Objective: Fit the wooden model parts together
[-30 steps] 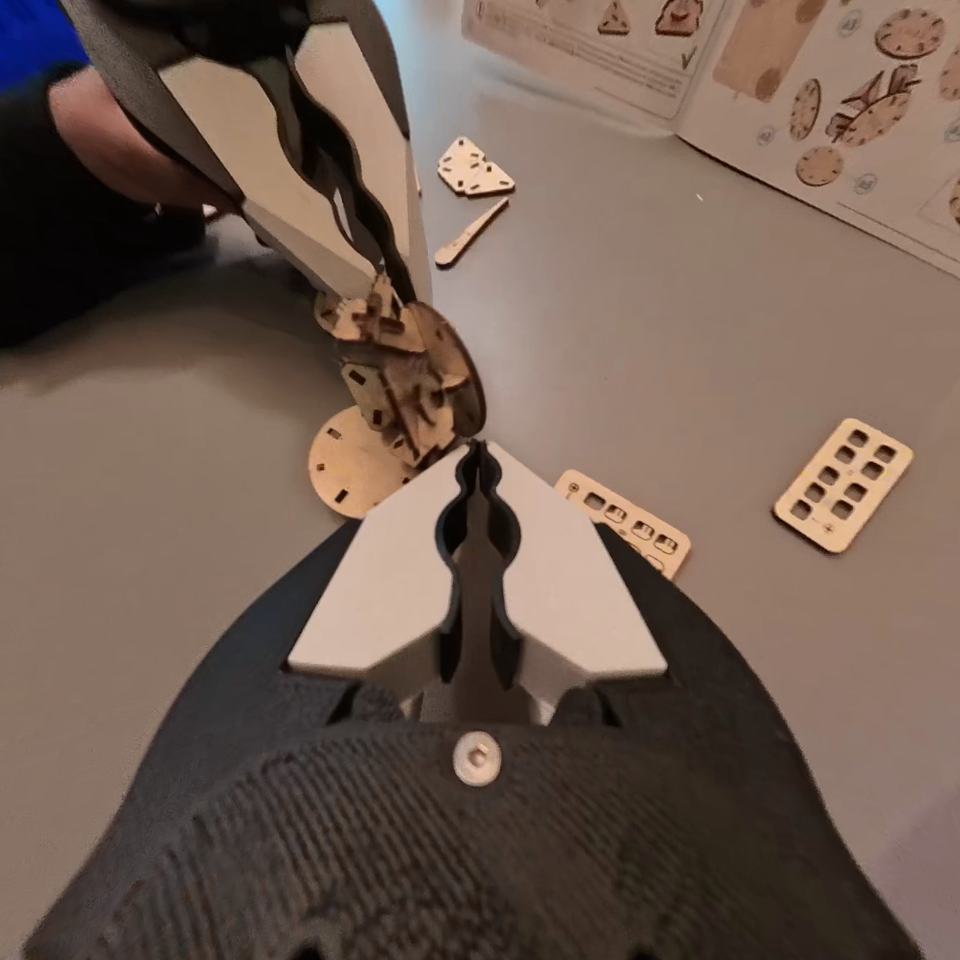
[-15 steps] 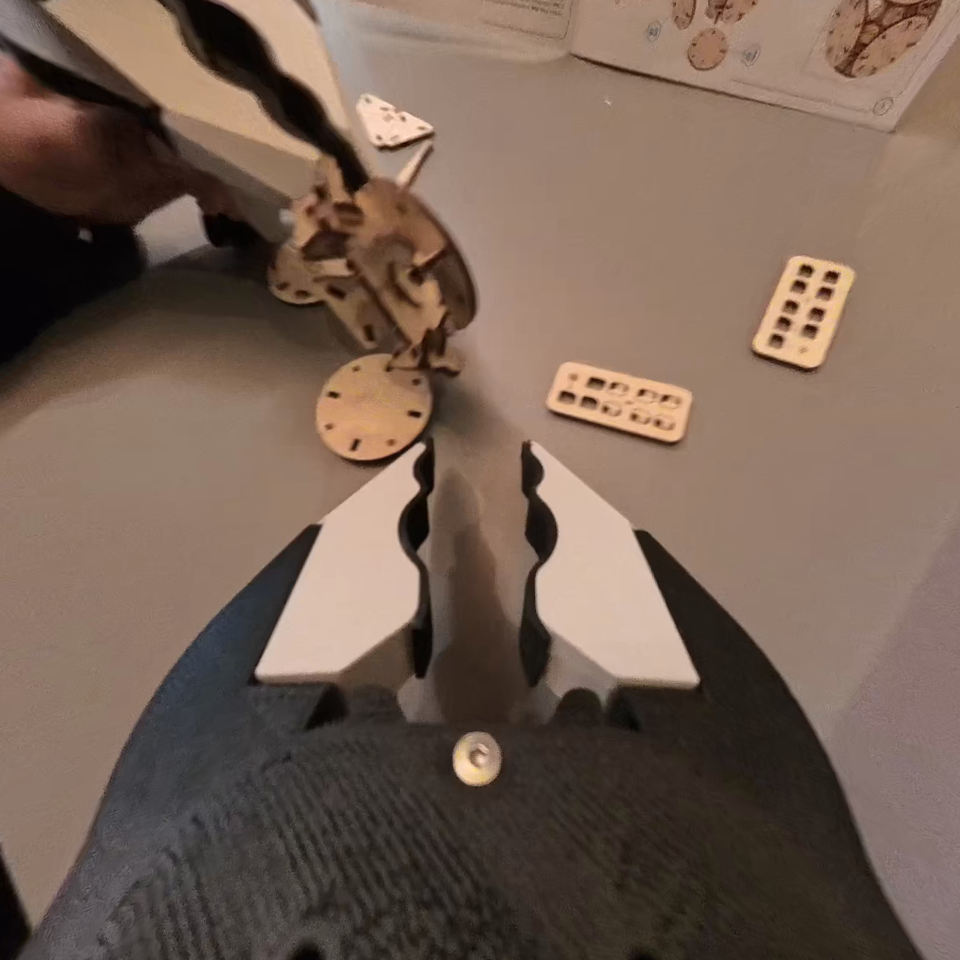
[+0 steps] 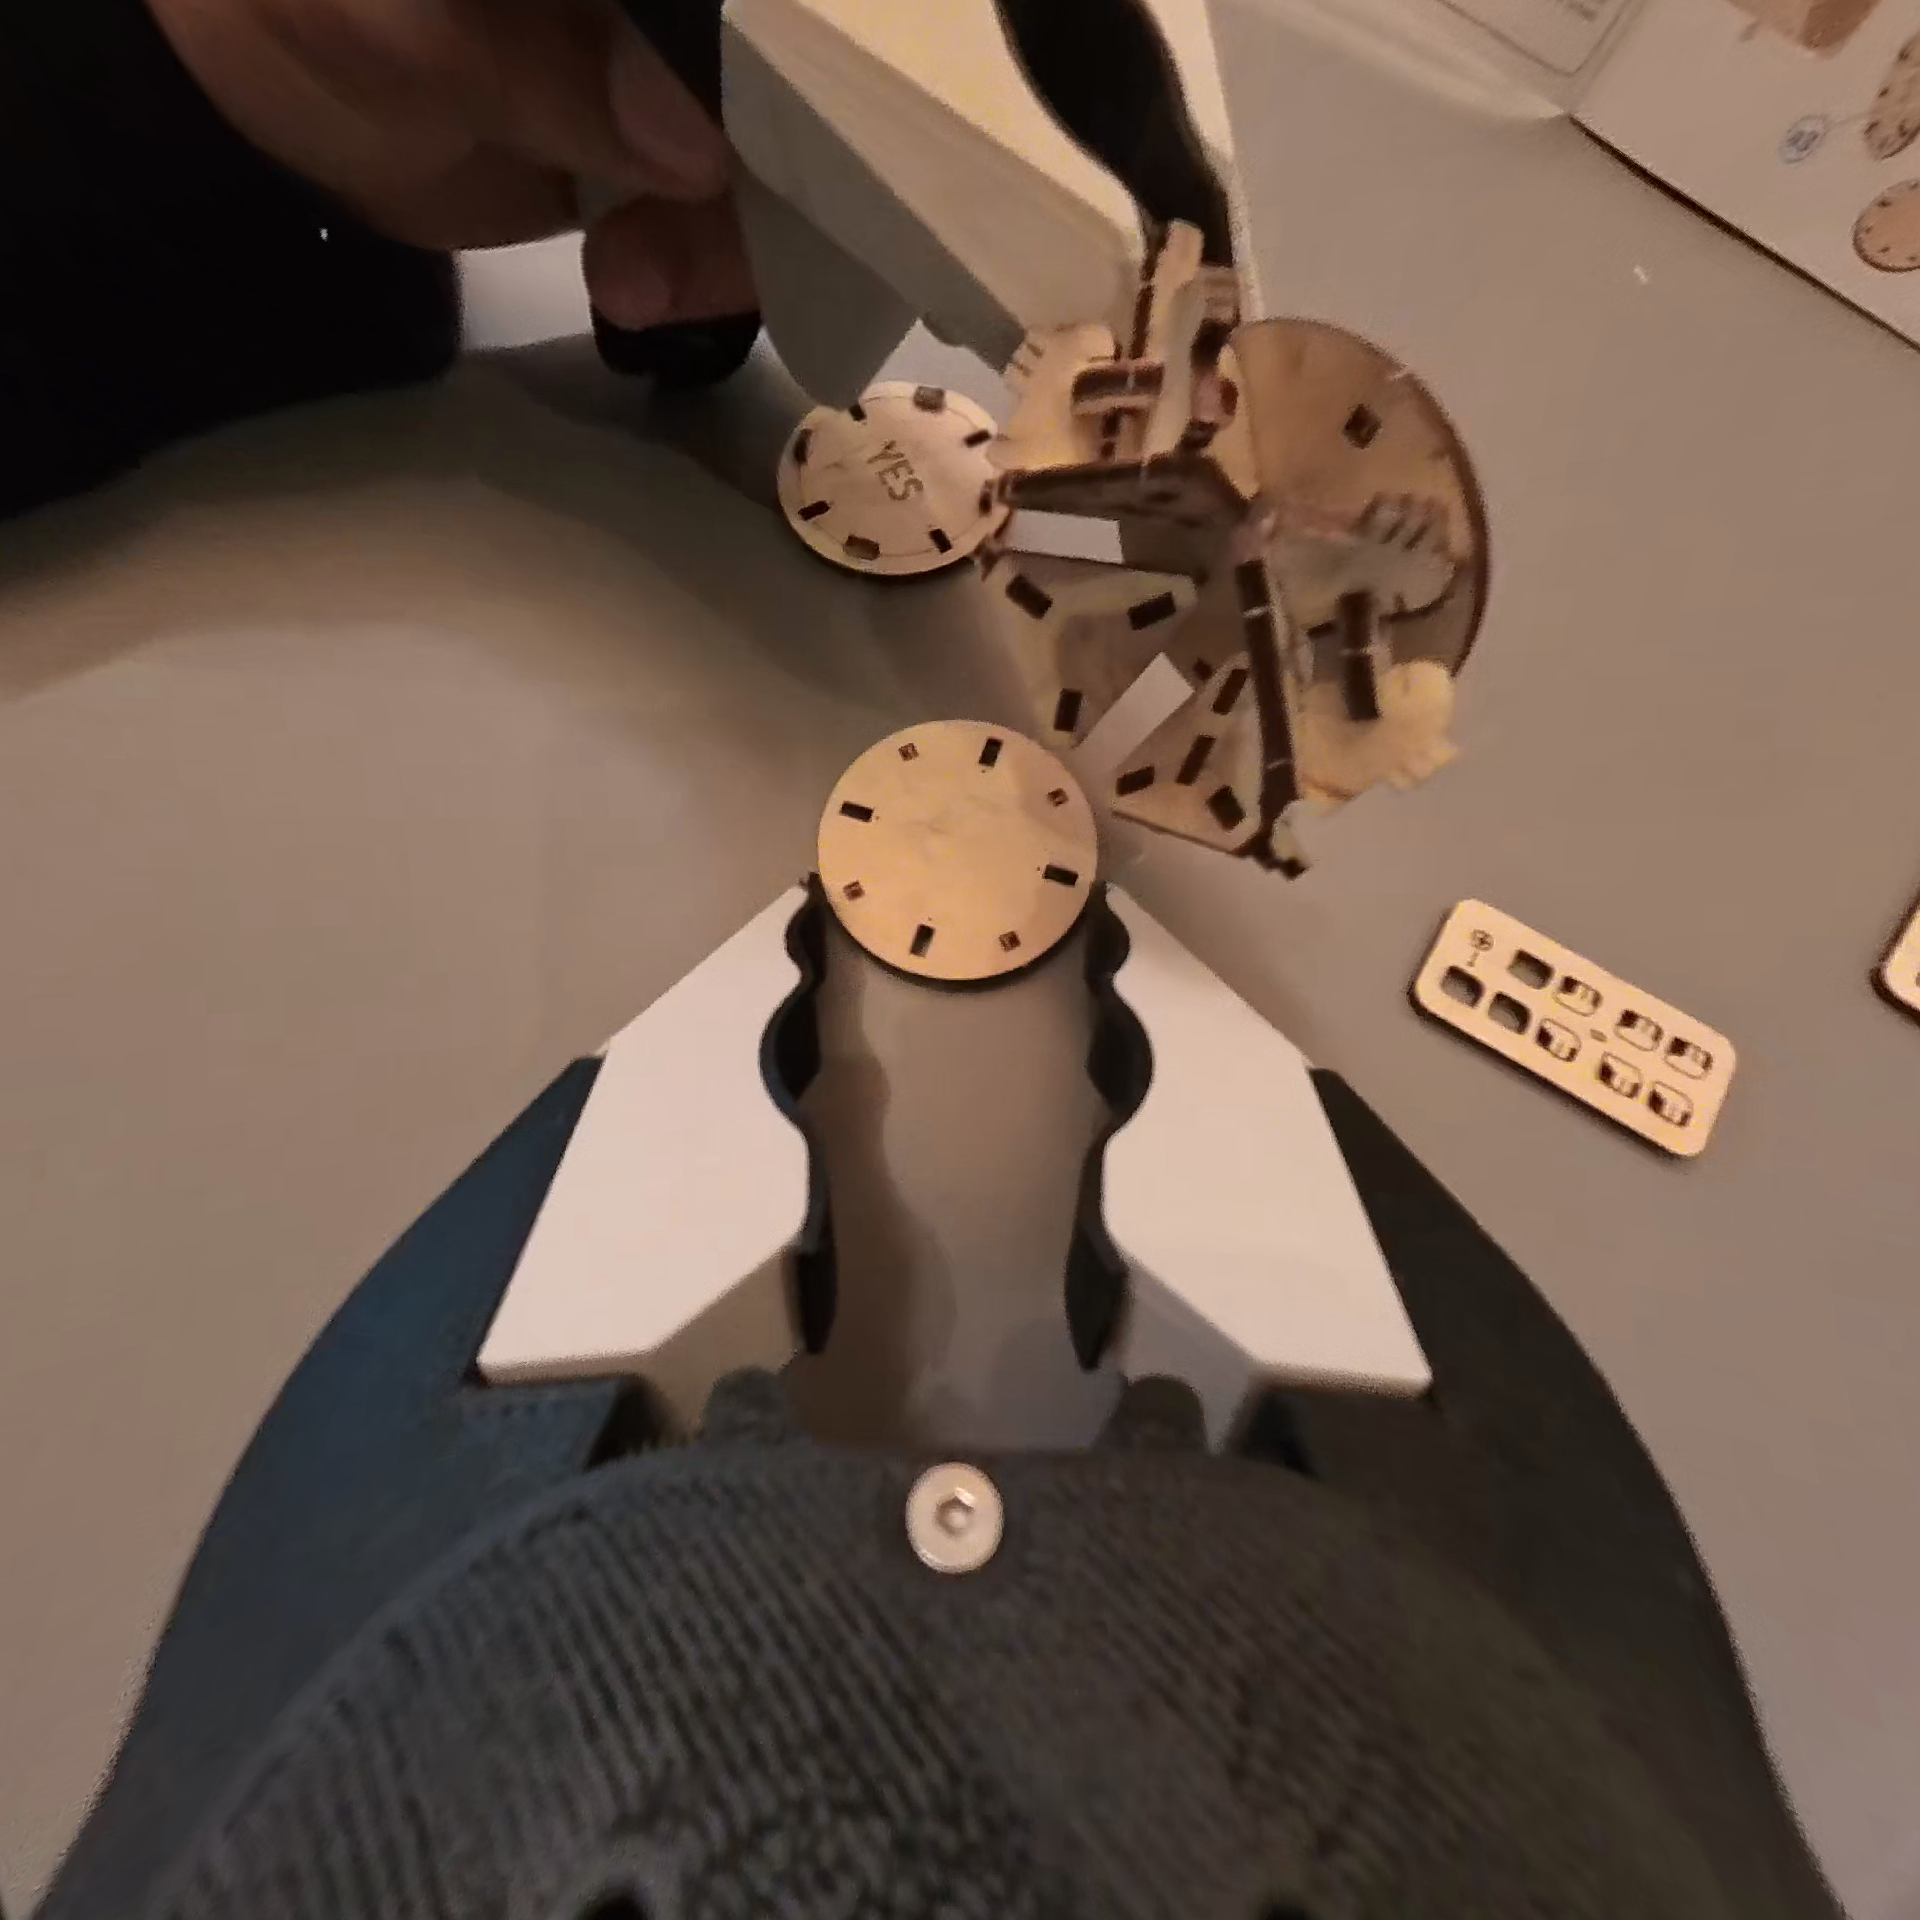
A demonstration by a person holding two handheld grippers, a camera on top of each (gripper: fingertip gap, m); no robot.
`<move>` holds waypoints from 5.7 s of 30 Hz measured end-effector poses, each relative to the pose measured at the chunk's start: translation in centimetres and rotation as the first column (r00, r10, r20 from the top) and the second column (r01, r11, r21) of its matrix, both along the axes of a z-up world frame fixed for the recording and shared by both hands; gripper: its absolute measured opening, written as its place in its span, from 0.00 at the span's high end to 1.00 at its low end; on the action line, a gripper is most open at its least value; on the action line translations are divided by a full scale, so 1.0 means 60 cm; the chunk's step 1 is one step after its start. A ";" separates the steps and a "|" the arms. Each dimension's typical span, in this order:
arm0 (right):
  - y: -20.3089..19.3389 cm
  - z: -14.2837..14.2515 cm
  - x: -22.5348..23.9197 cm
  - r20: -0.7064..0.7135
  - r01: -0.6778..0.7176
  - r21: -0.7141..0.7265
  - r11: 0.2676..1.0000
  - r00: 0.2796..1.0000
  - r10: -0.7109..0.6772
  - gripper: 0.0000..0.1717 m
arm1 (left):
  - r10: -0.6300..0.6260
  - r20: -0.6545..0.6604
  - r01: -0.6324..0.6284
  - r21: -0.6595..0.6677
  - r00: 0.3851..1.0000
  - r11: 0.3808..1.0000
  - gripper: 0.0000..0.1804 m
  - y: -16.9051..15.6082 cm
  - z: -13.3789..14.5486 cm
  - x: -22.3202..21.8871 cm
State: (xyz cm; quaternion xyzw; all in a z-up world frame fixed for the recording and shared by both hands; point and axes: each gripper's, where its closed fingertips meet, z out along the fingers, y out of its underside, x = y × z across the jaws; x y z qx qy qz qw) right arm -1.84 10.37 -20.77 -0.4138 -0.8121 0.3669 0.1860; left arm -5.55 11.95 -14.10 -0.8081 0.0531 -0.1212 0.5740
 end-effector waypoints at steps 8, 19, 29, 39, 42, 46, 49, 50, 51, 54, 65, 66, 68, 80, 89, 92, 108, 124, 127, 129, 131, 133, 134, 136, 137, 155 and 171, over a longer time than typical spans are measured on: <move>0.011 0.000 0.033 0.000 -0.207 0.000 0.978 0.978 0.207 0.72 | -0.067 0.081 0.067 -0.003 0.994 0.998 1.00 -0.015 0.008 0.027; 0.026 0.000 0.065 -0.002 -0.296 0.002 0.955 0.955 0.296 0.72 | -0.090 0.068 0.094 -0.056 0.994 0.994 1.00 0.009 -0.013 0.065; 0.032 0.001 0.063 -0.004 -0.266 -0.007 0.964 0.964 0.266 0.68 | -0.017 0.039 0.019 -0.042 0.999 0.999 1.00 0.004 -0.011 0.057; 0.081 0.073 0.050 -0.093 -0.117 -0.323 0.939 0.991 0.092 0.69 | 0.072 0.029 -0.069 -0.087 0.997 0.994 1.00 0.012 -0.022 0.057; 0.087 0.077 0.047 -0.106 -0.096 -0.330 0.939 0.992 0.064 0.83 | 0.083 -0.005 -0.083 -0.125 0.997 0.989 1.00 0.014 -0.033 0.064; 0.081 0.064 0.048 -0.101 -0.100 -0.260 0.960 0.992 0.076 0.95 | 0.077 -0.011 -0.078 -0.125 0.997 0.989 1.00 0.015 -0.033 0.072; 0.074 0.049 0.049 -0.077 -0.111 -0.204 0.973 0.992 0.097 0.95 | 0.080 -0.009 -0.080 -0.112 0.997 0.991 1.00 0.011 -0.030 0.072; 0.074 0.044 0.049 -0.068 -0.110 -0.186 0.976 0.993 0.099 0.94 | 0.081 -0.002 -0.081 -0.106 0.997 0.991 1.00 0.010 -0.028 0.072; 0.073 0.040 0.049 -0.060 -0.109 -0.171 0.979 0.993 0.100 0.94 | 0.082 0.004 -0.082 -0.106 0.997 0.991 1.00 0.008 -0.028 0.072; 0.072 0.032 0.048 -0.045 -0.107 -0.143 0.984 0.994 0.101 0.93 | 0.095 0.006 -0.094 -0.081 0.995 0.992 1.00 0.004 -0.022 0.069; 0.074 0.030 0.045 -0.049 -0.092 -0.126 0.988 0.995 0.087 0.94 | 0.081 -0.027 -0.083 -0.090 0.996 0.992 1.00 0.007 -0.026 0.074; 0.074 0.029 0.044 -0.047 -0.091 -0.124 0.988 0.995 0.086 0.94 | 0.080 -0.032 -0.083 -0.094 0.996 0.992 1.00 0.008 -0.027 0.075; 0.075 0.027 0.043 -0.040 -0.085 -0.117 0.989 0.996 0.081 0.95 | 0.079 -0.037 -0.082 -0.098 0.996 0.992 1.00 0.008 -0.028 0.075; 0.078 0.021 0.041 -0.025 -0.069 -0.102 0.992 0.997 0.067 0.96 | 0.085 -0.047 -0.090 -0.121 0.995 0.989 1.00 0.009 -0.035 0.075; 0.077 0.023 0.041 -0.026 -0.071 -0.109 0.991 0.997 0.069 0.96 | 0.072 -0.065 -0.080 -0.130 0.995 0.988 1.00 0.005 -0.038 0.076; 0.078 0.023 0.041 -0.027 -0.071 -0.109 0.992 0.997 0.069 0.96 | 0.068 -0.066 -0.076 -0.133 0.996 0.988 1.00 0.005 -0.038 0.076; 0.074 0.028 0.045 -0.056 -0.089 -0.096 0.991 0.995 0.084 0.93 | 0.032 -0.121 -0.048 -0.130 0.992 0.990 1.00 0.003 -0.040 0.074; 0.081 0.065 0.050 -0.146 -0.095 -0.204 0.974 0.987 0.065 0.87 | 0.001 -0.101 -0.015 -0.140 0.995 0.990 1.00 -0.001 -0.041 0.071; 0.086 0.082 0.053 -0.177 -0.102 -0.268 0.958 0.983 0.055 0.82 | 0.000 -0.094 -0.013 -0.142 0.996 0.990 1.00 -0.001 -0.042 0.071; 0.090 0.090 0.052 -0.191 -0.095 -0.294 0.951 0.981 0.039 0.80 | -0.001 -0.094 -0.012 -0.142 0.996 0.990 1.00 -0.001 -0.042 0.071; 0.089 0.103 0.052 -0.213 -0.107 -0.337 0.935 0.976 0.034 0.77 | -0.003 -0.089 -0.010 -0.143 0.996 0.990 1.00 -0.001 -0.042 0.071; 0.086 0.124 0.051 -0.247 -0.132 -0.389 0.912 0.968 0.034 0.76 | -0.003 -0.088 -0.010 -0.144 0.996 0.990 1.00 -0.001 -0.042 0.071; 0.088 0.132 0.047 -0.255 -0.131 -0.402 0.906 0.967 0.026 0.77 | -0.003 -0.089 -0.010 -0.144 0.996 0.990 1.00 -0.001 -0.042 0.071; 0.099 0.140 0.034 -0.247 -0.096 -0.387 0.917 0.969 -0.003 0.82 | -0.004 -0.092 -0.010 -0.143 0.996 0.990 1.00 -0.001 -0.042 0.071; 0.103 0.140 0.028 -0.239 -0.087 -0.363 0.928 0.971 -0.003 0.84 | -0.005 -0.095 -0.009 -0.143 0.995 0.990 1.00 -0.001 -0.042 0.071; 0.031 0.101 0.005 0.232 -0.506 0.154 0.849 0.854 0.467 0.98 | -0.017 -0.133 -0.001 -0.140 0.991 0.990 1.00 -0.002 -0.043 0.071; 0.043 0.072 0.004 0.448 -0.603 0.380 0.702 0.783 0.430 0.98 | -0.038 -0.224 0.009 -0.126 0.974 0.992 1.00 -0.004 -0.044 0.072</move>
